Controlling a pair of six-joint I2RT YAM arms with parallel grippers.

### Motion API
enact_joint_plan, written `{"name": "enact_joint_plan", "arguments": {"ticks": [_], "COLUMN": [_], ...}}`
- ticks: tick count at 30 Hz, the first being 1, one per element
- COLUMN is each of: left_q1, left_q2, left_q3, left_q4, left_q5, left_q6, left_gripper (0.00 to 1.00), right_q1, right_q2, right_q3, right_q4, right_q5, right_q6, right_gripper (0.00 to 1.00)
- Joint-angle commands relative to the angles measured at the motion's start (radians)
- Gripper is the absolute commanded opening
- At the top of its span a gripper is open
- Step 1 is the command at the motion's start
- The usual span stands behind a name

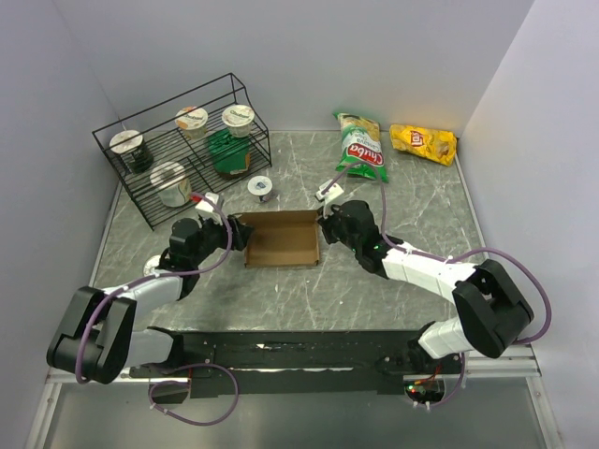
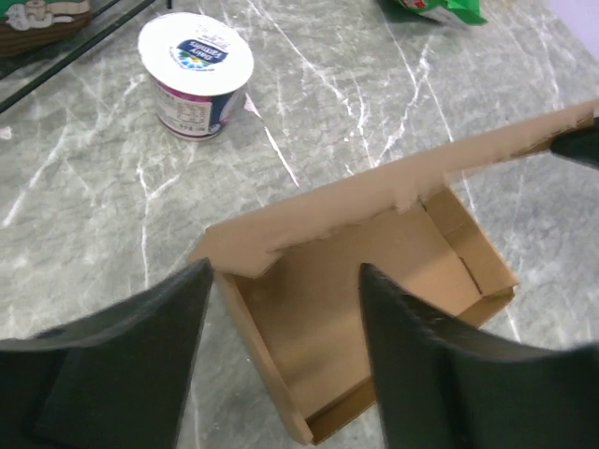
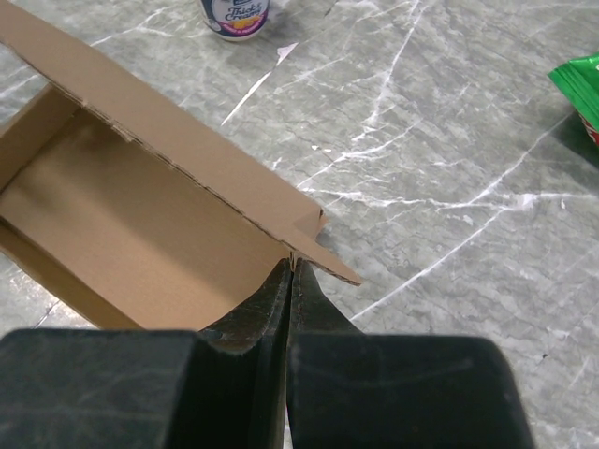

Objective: Fold the paper box

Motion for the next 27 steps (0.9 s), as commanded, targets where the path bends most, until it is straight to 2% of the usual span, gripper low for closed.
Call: {"name": "enact_joint_plan", "arguments": {"ticks": [1, 5, 8, 9, 10, 15, 16, 23, 26, 27], "left_q1": [0.0, 0.0, 0.0, 0.0, 0.0, 0.0, 0.0, 0.0, 0.0, 0.0], "left_q2": [-0.041, -0.027, 0.0, 0.005, 0.013, 0.036, 0.04, 0.056, 0.072, 0.082], "left_q3": [0.001, -0.001, 0.019, 0.022, 0.028, 0.044, 0.045, 0.051, 0.057, 0.062], "left_q4": [0.017, 0.034, 0.038, 0.043, 0.046, 0.041, 0.038, 0.048, 0.052, 0.054], "left_q5": [-0.09, -0.072, -0.022, -0.008, 0.006, 0.043, 0.043, 0.037, 0.035, 0.032], "left_q6": [-0.042, -0.03, -0.007, 0.001, 0.016, 0.03, 0.03, 0.026, 0.013, 0.0], "left_gripper": [0.89, 0.91, 0.86, 0.82, 0.71, 0.44, 0.35, 0.27, 0.16, 0.09], "right_q1": [-0.005, -0.008, -0.011, -0.011, -0.011, -0.016, -0.016, -0.011, 0.003, 0.007], "right_q2": [0.014, 0.009, 0.009, 0.008, 0.006, 0.003, 0.0, 0.001, 0.003, 0.005], "right_q3": [0.04, 0.039, 0.037, 0.039, 0.039, 0.037, 0.035, 0.043, 0.046, 0.048], "right_q4": [-0.054, -0.052, -0.054, -0.055, -0.055, -0.054, -0.054, -0.06, -0.06, -0.063], "right_q5": [-0.044, -0.042, -0.073, -0.073, -0.071, -0.077, -0.077, -0.088, -0.07, -0.062], "right_q6": [-0.013, -0.011, -0.013, -0.013, -0.013, -0.008, -0.008, -0.002, -0.004, -0.004], "right_gripper": [0.0, 0.0, 0.0, 0.0, 0.0, 0.0, 0.0, 0.0, 0.0, 0.0]}}
